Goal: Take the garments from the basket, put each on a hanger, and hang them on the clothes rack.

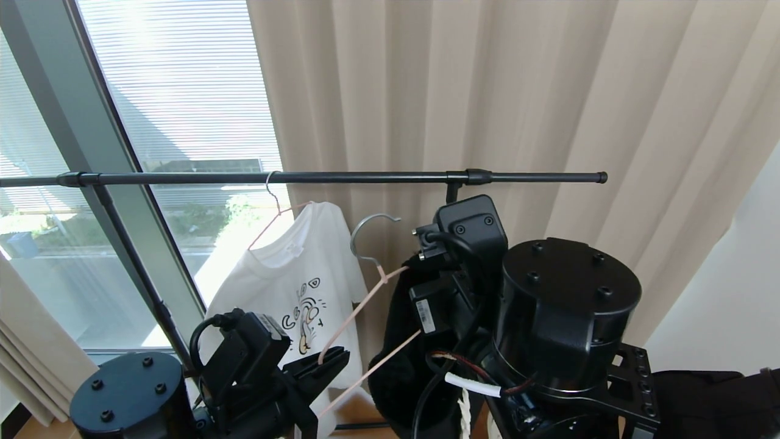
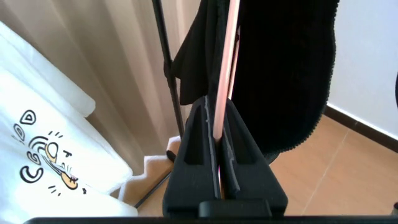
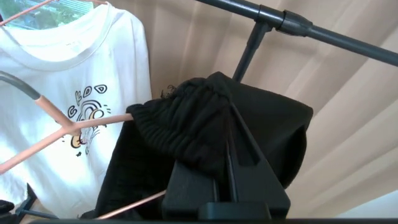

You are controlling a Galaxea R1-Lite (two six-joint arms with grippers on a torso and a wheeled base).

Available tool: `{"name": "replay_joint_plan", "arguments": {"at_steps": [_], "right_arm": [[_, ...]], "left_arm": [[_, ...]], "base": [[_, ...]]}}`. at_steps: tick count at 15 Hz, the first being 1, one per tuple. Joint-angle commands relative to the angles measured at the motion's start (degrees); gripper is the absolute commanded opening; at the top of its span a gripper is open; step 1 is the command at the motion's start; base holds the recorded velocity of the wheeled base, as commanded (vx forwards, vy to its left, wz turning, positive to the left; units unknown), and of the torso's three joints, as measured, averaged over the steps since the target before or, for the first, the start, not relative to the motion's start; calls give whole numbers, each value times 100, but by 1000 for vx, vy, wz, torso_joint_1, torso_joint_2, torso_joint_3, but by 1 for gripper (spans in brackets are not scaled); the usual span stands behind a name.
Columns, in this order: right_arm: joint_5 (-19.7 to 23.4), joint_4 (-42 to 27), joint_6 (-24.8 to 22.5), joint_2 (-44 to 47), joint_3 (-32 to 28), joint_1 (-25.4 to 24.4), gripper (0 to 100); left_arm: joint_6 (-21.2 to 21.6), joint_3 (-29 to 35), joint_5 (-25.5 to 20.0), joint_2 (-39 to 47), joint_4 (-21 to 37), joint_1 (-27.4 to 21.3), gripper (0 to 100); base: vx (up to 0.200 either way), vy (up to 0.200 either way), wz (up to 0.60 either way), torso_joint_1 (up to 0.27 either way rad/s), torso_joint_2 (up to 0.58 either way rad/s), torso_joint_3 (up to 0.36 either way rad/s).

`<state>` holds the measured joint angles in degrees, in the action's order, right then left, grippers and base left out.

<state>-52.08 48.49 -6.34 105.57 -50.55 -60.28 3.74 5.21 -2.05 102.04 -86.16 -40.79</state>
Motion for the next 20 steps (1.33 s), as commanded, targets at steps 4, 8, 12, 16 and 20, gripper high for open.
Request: {"name": "replay_joint_plan", "arguments": {"at_steps": [4, 8, 12, 16, 20], "right_arm": [[5, 37, 10, 113, -209, 25, 0], [-4, 46, 177, 192, -236, -177, 0], [-39, 90, 230, 113, -192, -274, 0], [-57, 327, 194, -1, -130, -291, 0], [-57, 319, 168, -116, -77, -265, 100]], "left_arm": [[30, 7, 3, 97, -32, -8, 0], [48, -46, 11, 255, -261, -26, 0], [39, -46, 64, 352, -384, -26, 0], [48, -72, 91, 422, -384, -34, 0], [39, -72, 91, 405, -384, -34, 0]], "base": [[0, 0, 0, 0, 0, 0], [0, 0, 0, 0, 0, 0], [0, 0, 0, 0, 0, 0], [0, 0, 0, 0, 0, 0], [0, 0, 0, 0, 0, 0]]}}
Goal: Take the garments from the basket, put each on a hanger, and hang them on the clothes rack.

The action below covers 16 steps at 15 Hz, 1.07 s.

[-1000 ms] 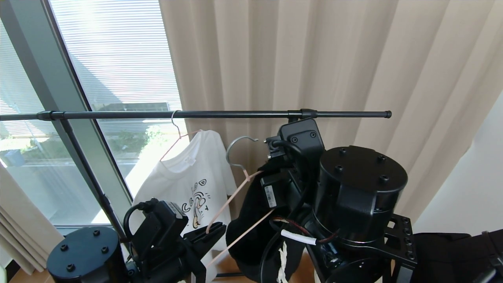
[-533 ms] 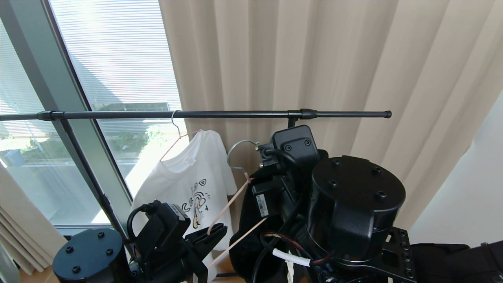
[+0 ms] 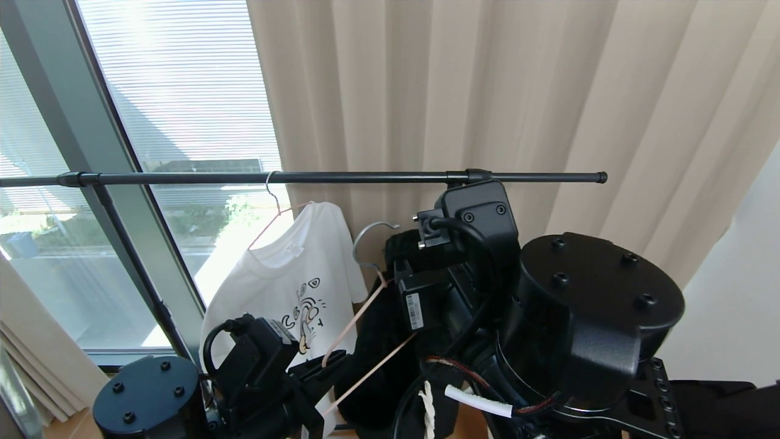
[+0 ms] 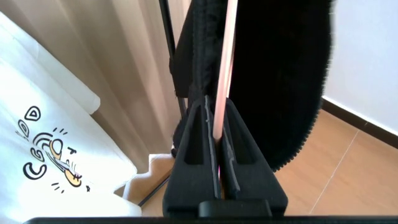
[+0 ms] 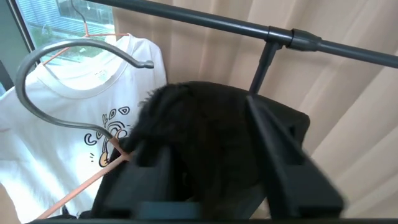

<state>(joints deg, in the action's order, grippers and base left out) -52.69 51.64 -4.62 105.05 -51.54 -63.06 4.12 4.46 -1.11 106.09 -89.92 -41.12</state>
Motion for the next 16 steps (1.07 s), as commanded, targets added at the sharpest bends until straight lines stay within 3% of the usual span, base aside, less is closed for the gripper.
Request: {"name": "replay_joint_plan", "arguments": {"at_steps": [1, 16], "right_arm": [[-5, 4, -4, -72, 21, 31, 100], [13, 22, 5, 69, 4, 189, 100]], "left_arm": [[1, 2, -3, -19, -8, -1, 0], [19, -95, -21, -168, -8, 7, 0]], "base": [[0, 0, 0, 0, 0, 0], [0, 0, 0, 0, 0, 0]]}}
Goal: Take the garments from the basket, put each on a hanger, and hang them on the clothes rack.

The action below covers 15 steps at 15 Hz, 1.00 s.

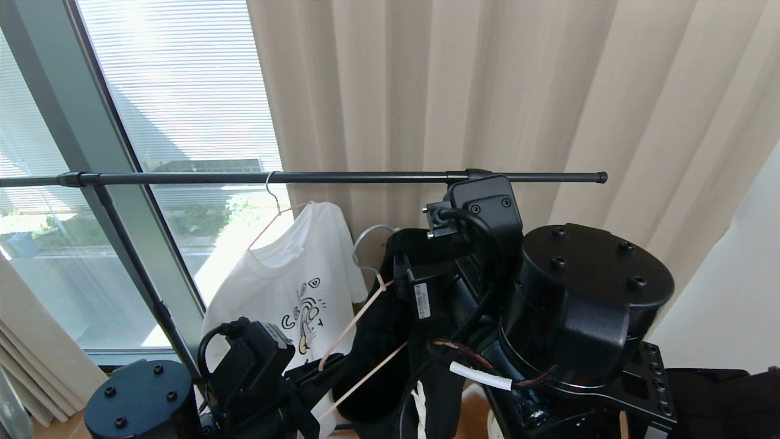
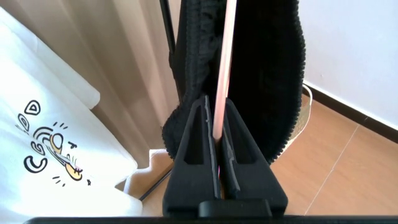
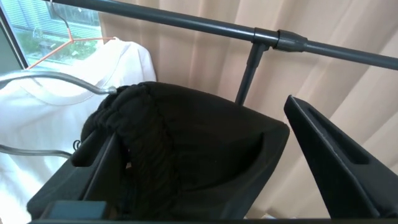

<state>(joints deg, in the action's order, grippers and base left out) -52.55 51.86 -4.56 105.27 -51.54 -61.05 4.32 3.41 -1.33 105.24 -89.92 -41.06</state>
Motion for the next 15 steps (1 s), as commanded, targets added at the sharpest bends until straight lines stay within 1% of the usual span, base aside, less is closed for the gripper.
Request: {"name": "replay_joint_plan", "arguments": {"at_steps": [1, 13, 15], "right_arm": [[0, 0, -1, 47, 4, -12, 100], [-9, -9, 8, 29, 92, -135, 100], [-9, -9, -1, 29, 127, -214, 100]], "left_arm": [[-1, 10, 1, -109, -8, 1, 0], [-45, 186, 19, -153, -8, 133, 0], [-45, 212, 19, -162, -8, 142, 0]], "base": [[0, 0, 0, 0, 0, 0], [0, 0, 0, 0, 0, 0], [0, 0, 0, 0, 0, 0]]}}
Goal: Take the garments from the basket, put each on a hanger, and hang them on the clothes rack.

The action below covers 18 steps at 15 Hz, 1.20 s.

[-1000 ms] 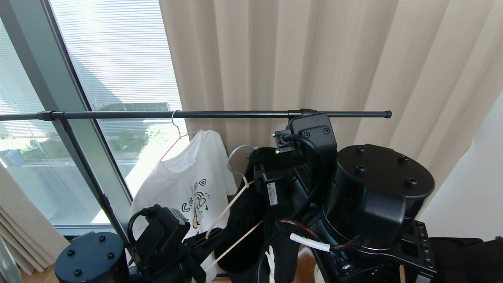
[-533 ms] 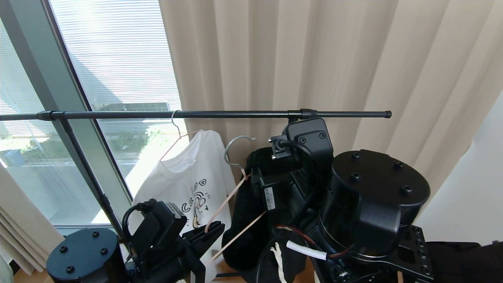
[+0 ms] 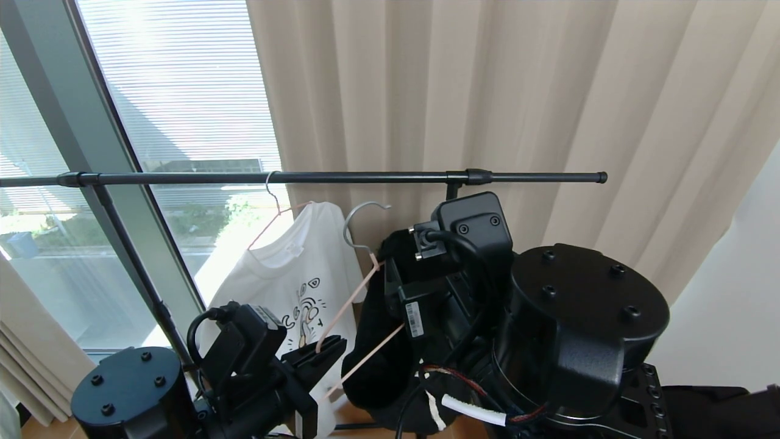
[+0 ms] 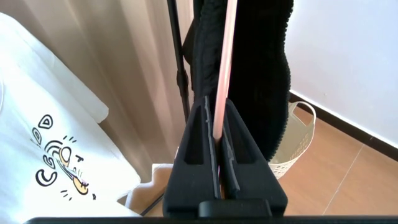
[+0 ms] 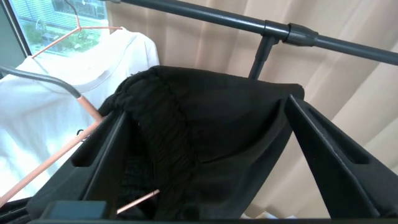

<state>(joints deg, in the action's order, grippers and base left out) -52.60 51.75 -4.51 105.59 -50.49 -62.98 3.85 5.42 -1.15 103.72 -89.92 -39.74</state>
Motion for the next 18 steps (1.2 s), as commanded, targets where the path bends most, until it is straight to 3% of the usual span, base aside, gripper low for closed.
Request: {"name": "replay_joint_plan", "arguments": {"at_steps": [1, 11, 16, 18], "right_arm": [[4, 2, -6, -4, 22, -30, 100], [75, -16, -6, -311, 303, -48, 100], [989, -60, -217, -874, 716, -22, 100], [1375, -104, -771, -1445, 1182, 84, 100]], "left_arm": [[1, 29, 0, -9, -8, 37, 0], [-16, 46, -17, -36, -8, 107, 0], [-25, 2, -35, -36, -8, 107, 0], [-7, -103, -70, -62, -8, 98, 0]], "base": [[0, 0, 0, 0, 0, 0], [0, 0, 0, 0, 0, 0], [0, 0, 0, 0, 0, 0], [0, 0, 0, 0, 0, 0]]}}
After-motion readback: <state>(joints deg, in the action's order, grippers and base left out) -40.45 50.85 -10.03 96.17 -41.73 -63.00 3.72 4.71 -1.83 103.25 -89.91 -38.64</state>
